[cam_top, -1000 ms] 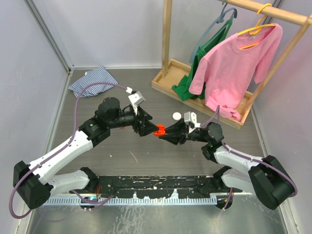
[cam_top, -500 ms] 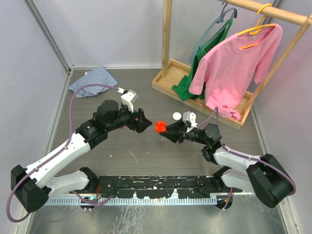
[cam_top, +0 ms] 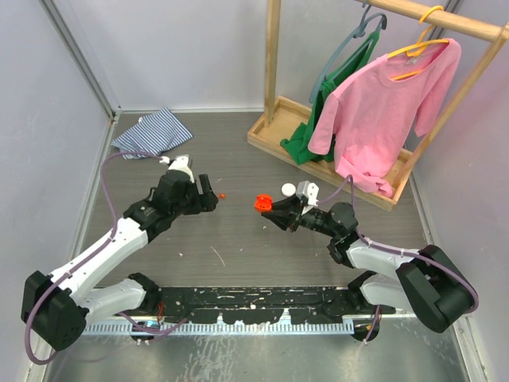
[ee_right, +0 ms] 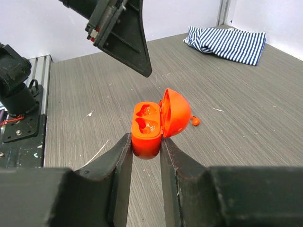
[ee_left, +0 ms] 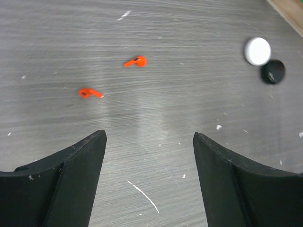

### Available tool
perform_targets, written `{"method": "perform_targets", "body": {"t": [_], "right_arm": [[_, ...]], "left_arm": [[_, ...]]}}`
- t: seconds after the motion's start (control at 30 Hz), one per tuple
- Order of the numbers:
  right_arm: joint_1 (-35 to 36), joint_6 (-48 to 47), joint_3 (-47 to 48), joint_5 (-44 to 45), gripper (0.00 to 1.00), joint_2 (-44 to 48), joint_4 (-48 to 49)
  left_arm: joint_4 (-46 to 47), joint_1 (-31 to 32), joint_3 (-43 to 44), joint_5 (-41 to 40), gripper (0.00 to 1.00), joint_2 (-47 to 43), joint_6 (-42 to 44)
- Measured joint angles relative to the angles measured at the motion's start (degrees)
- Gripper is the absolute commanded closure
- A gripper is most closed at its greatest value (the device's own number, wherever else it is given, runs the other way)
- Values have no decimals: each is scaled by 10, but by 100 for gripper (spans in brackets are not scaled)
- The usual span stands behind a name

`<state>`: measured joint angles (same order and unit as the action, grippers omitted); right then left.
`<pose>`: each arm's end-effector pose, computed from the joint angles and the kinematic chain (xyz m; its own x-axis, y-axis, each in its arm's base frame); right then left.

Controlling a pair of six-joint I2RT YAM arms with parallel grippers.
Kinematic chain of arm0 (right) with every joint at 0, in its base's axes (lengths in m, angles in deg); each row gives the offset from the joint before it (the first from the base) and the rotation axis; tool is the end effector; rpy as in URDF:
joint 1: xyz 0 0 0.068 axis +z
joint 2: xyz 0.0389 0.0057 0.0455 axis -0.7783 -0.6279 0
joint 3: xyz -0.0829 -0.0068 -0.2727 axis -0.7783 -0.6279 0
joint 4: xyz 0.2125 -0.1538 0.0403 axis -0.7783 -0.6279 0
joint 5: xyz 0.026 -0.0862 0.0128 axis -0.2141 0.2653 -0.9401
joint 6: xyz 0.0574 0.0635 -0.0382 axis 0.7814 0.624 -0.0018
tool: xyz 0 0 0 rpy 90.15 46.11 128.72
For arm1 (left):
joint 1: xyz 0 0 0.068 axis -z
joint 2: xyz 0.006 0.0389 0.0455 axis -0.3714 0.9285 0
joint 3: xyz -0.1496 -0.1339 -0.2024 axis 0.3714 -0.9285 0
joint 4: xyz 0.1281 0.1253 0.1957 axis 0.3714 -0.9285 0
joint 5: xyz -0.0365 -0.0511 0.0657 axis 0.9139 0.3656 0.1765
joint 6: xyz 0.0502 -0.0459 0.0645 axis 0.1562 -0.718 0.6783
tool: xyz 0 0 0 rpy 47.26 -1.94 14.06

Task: Insert the wireless bluetooth earbuds into the charging case
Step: Pick up the earbud from the center of the board.

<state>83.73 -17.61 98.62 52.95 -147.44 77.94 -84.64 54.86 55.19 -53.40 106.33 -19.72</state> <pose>0.1830 0.1772 0.2272 0.0309 0.1249 -0.9917 -0.9386 0.3447 0.0142 0.2263 -0.1351 0.2534 -0.6546 -0.1836 -0.7334 0.1422 0.9228 -0.3580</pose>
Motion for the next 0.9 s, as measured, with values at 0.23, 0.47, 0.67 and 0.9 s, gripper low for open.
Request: {"method": "perform_targets", "body": {"t": [0.23,0.47,0.67,0.9], "right_arm": [[0,-2,0,8,99,-11,0],[0,-3,0,11,99,-14,0],[0,-3,0,12,99,-14,0],[0,-4,0,12,99,-14,-1]], "left_arm": [[-54,-21,-1,-78,23,47,-89],[-79,-53,1,-106,32,97,-158],[-118,-68,33,-125,37,167,-222],[-178,-73,107,-139,43,260,-275]]}}
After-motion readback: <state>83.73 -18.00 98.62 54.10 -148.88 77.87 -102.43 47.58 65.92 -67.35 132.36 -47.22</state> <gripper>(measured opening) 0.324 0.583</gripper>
